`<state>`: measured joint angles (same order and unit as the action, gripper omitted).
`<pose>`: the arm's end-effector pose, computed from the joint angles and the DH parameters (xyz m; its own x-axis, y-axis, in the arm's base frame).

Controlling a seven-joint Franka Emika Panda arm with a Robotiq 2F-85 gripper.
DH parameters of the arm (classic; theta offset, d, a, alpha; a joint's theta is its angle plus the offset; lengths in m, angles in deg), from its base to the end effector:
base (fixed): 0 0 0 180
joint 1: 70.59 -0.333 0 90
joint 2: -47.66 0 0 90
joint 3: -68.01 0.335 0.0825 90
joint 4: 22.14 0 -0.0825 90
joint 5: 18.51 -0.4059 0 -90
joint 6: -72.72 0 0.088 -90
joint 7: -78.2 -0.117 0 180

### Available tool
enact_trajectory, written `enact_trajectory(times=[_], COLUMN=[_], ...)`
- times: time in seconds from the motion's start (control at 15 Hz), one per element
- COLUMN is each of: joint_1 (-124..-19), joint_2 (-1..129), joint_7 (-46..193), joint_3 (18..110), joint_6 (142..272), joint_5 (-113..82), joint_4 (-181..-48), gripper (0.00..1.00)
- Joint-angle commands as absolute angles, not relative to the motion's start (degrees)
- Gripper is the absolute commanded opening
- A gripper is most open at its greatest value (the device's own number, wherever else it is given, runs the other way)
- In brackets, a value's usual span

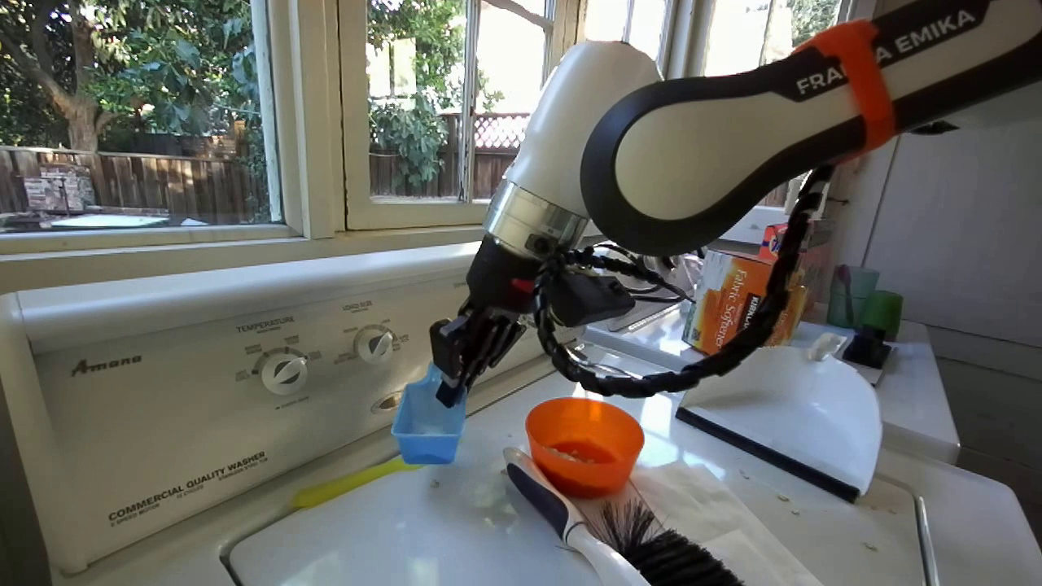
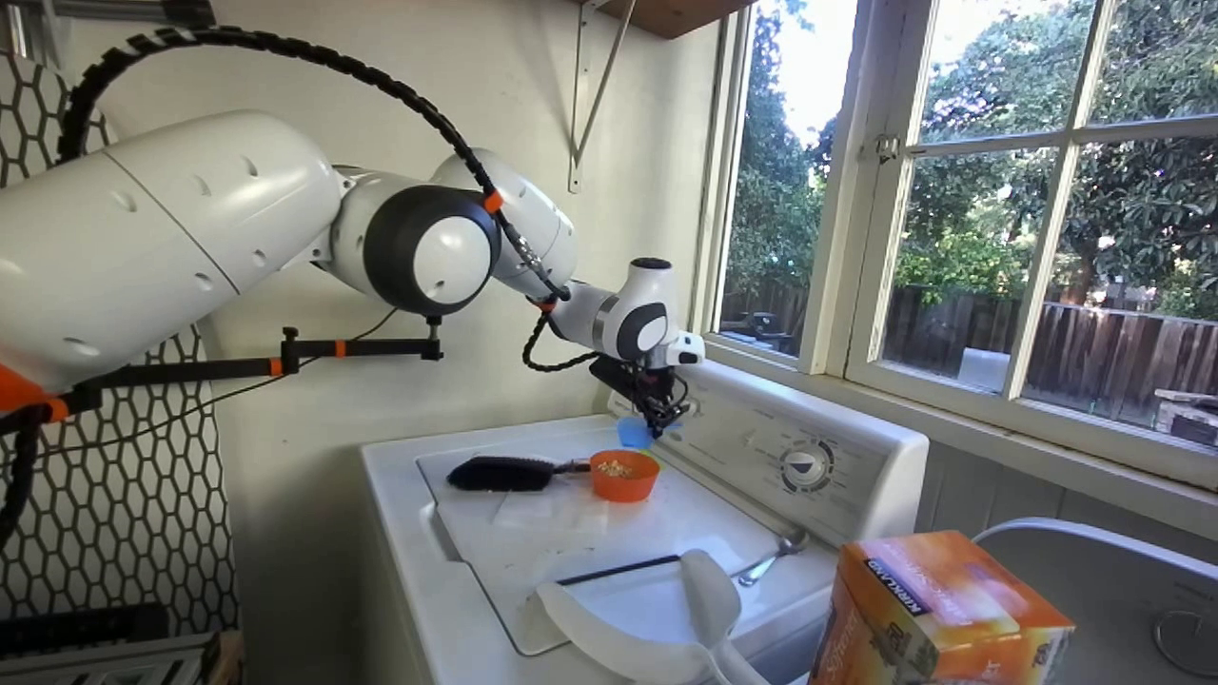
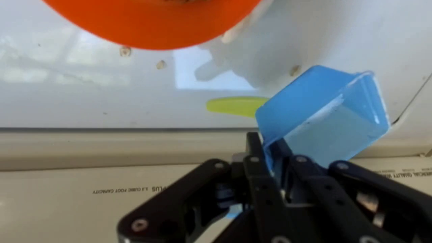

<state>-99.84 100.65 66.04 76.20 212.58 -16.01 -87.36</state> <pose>0.6906 0.4766 0.2778 0.8764 0.3308 0.3500 0.4017 -0.9030 -0.1525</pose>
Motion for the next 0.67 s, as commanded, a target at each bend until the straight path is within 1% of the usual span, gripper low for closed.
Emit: enact_trajectory(times=[0.0, 0.33, 0.6], joint_1=[-98.2, -98.6, -99.9], joint_2=[95.4, 86.4, 77.2], joint_7=[65.4, 62.4, 59.3], joint_3=[77.6, 75.8, 73.6], joint_6=[220.3, 226.7, 225.3], joint_5=[-17.9, -17.0, -15.4], joint_4=[-95.3, -106.9, -116.7], gripper=[0.03, 0.03, 0.03])
